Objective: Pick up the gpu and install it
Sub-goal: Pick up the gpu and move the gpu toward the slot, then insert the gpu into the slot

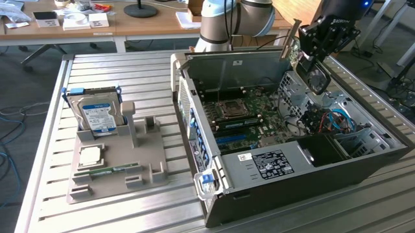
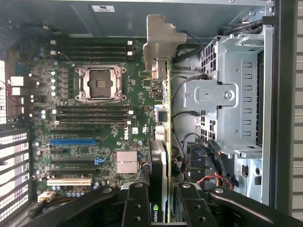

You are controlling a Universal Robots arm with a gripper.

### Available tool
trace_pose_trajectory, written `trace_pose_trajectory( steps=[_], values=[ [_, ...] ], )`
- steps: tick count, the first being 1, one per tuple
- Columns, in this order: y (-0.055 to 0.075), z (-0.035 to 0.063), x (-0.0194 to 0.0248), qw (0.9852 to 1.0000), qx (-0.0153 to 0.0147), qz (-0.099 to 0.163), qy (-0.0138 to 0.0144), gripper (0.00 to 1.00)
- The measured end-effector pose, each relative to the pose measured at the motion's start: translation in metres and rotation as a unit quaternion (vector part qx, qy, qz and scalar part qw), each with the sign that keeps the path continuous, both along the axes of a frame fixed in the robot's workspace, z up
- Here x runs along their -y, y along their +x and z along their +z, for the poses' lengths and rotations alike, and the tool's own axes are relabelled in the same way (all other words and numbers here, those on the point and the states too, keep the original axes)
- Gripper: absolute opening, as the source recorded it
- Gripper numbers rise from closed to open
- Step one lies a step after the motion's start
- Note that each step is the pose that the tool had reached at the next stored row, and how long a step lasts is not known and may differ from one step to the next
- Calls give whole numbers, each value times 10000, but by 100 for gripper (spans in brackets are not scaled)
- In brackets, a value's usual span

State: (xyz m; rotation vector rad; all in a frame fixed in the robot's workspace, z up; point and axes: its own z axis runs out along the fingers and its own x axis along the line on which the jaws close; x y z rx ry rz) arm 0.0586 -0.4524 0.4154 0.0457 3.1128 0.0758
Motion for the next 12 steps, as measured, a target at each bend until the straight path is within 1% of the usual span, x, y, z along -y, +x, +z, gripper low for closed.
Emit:
trace_pose_trajectory(
  steps=[4, 12],
  values=[
    [1, -43, 0, 10000, 0, 1, -1, 27],
    [1, -44, 0, 10000, 0, 1, -1, 27]
  ],
)
